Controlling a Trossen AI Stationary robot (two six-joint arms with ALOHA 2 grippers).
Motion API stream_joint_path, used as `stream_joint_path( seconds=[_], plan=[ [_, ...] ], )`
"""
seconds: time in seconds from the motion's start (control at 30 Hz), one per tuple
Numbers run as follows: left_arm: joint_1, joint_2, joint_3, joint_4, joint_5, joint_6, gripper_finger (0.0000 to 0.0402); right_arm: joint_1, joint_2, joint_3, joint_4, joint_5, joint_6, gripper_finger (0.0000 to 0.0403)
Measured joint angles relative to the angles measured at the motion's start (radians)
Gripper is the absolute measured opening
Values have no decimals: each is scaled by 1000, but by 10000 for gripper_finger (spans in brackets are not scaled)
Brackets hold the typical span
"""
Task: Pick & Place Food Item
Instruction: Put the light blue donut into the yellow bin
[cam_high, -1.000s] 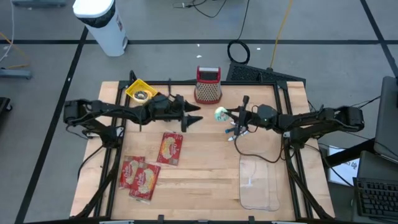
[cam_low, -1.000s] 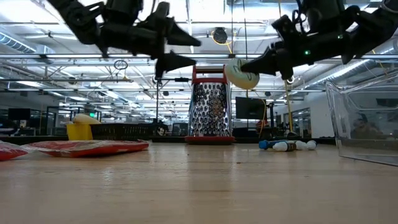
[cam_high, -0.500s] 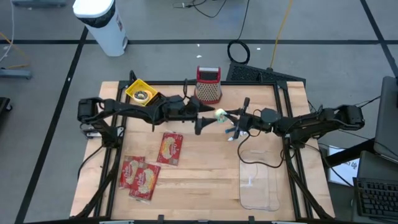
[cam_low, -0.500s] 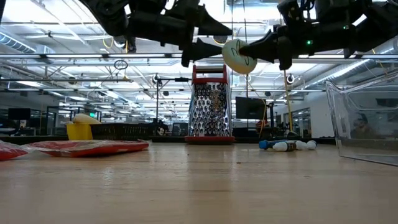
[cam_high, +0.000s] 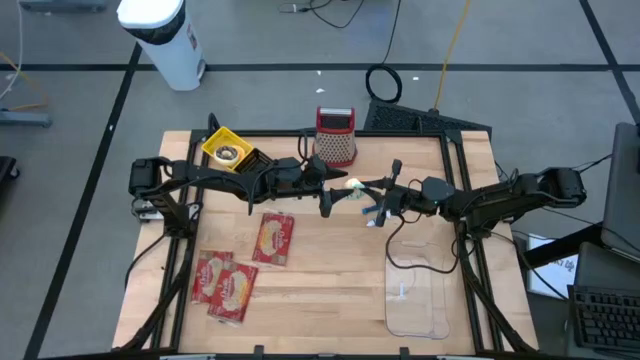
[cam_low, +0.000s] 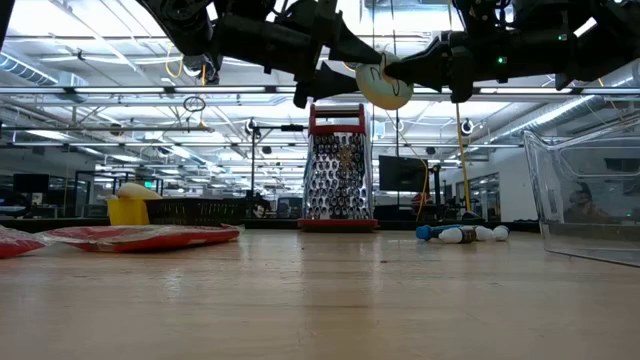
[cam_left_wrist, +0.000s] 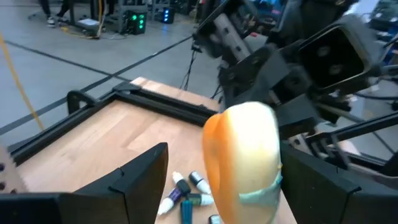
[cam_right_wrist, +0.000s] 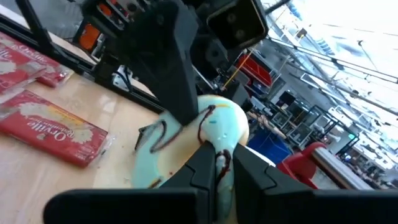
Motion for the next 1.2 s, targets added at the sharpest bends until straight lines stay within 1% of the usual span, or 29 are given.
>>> stream_joint_path(
  seconds=[0.17,0.27,0.33,0.43,0.53,0.6,0.77,0.9,0.97,1.03,1.13,1.2],
  plan=[
    [-1,0,0,1,8,8,282,19,0,0,19,2,-12,22],
    [0,0,0,1,63,7,282,21,0,0,20,-8,-10,22],
    [0,0,0,5,97,7,272,21,0,0,22,-12,-10,22],
    [0,0,0,5,105,7,234,22,0,0,19,-11,8,22],
    [0,0,0,5,108,-2,181,22,0,0,19,-9,49,26],
    [2,0,-1,8,104,-4,145,22,0,0,17,-4,87,35],
    [25,-1,-2,35,93,-5,66,22,0,0,23,3,192,86],
    [47,-28,-2,-6,88,-8,16,23,-1,0,24,4,234,140],
    [58,-56,-2,-68,80,-3,11,24,-1,0,21,46,239,166],
    [66,-95,-2,-145,56,-2,18,24,-1,0,12,91,239,189],
    [69,-174,-2,-271,-36,31,24,24,-1,0,-11,123,220,216],
    [68,-239,-2,-372,-96,68,14,24,-1,0,-20,123,201,229]
  ],
)
